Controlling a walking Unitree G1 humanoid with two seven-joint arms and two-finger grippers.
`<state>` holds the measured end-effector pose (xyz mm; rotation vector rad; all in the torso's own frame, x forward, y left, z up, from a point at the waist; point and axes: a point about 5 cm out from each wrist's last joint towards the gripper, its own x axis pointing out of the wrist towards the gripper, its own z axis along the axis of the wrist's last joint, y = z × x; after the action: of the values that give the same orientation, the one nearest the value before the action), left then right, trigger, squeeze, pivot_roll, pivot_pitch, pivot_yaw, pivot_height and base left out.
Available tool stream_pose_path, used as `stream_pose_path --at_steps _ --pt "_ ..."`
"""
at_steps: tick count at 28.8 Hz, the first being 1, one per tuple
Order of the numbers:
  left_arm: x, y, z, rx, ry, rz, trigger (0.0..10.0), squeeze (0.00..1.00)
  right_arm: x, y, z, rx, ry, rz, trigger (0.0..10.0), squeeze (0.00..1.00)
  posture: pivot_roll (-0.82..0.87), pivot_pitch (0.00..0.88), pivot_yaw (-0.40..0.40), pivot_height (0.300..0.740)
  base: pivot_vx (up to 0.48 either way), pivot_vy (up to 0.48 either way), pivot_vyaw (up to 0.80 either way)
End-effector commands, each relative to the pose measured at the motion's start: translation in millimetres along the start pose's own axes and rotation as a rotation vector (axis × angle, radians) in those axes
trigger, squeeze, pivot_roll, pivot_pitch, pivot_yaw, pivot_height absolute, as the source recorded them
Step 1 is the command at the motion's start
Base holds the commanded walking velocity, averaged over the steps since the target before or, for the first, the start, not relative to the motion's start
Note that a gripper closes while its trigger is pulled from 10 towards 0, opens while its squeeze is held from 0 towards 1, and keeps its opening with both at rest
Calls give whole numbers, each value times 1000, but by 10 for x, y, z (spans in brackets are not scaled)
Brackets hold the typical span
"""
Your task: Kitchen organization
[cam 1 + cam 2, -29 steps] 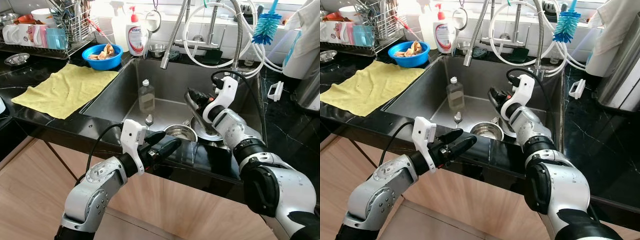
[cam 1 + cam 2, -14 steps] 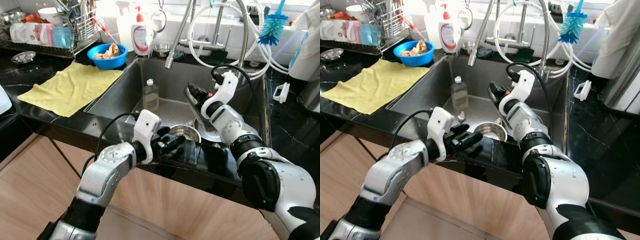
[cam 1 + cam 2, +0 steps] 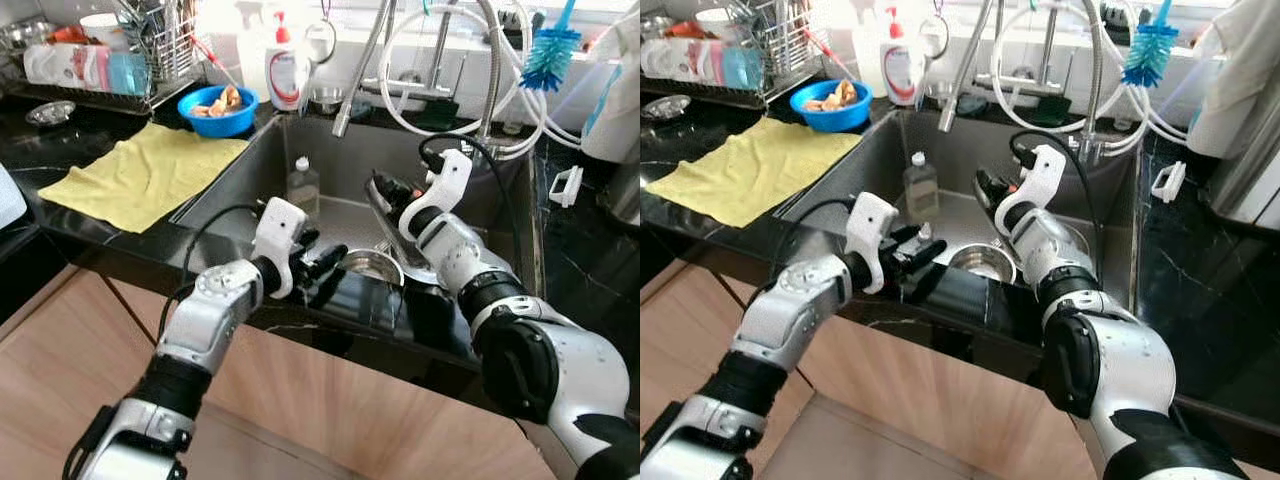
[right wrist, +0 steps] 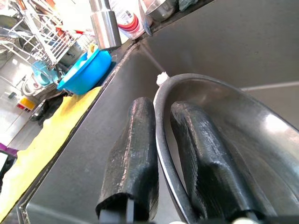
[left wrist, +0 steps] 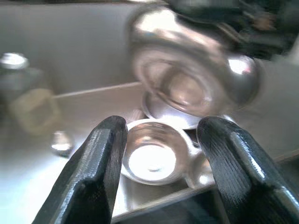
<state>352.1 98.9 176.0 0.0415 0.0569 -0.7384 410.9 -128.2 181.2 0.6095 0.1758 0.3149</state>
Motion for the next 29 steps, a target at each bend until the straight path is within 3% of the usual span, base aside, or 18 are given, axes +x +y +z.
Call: stream_pose_path --at_steps 1,14,29 --pt "-12 94 37 19 -6 15 10000 0 -7 -12 1 -3 -13 3 10000 0 53 0 20 740 0 0 0" --pt "-92 272 103 10 -45 -65 10000 0 -50 -115 10 7 -15 -23 10000 0 44 0 23 740 0 0 0" --pt "-135 30 14 -49 -19 -291 10000 0 -64 -163 -68 34 7 -70 10000 0 46 0 23 740 0 0 0"
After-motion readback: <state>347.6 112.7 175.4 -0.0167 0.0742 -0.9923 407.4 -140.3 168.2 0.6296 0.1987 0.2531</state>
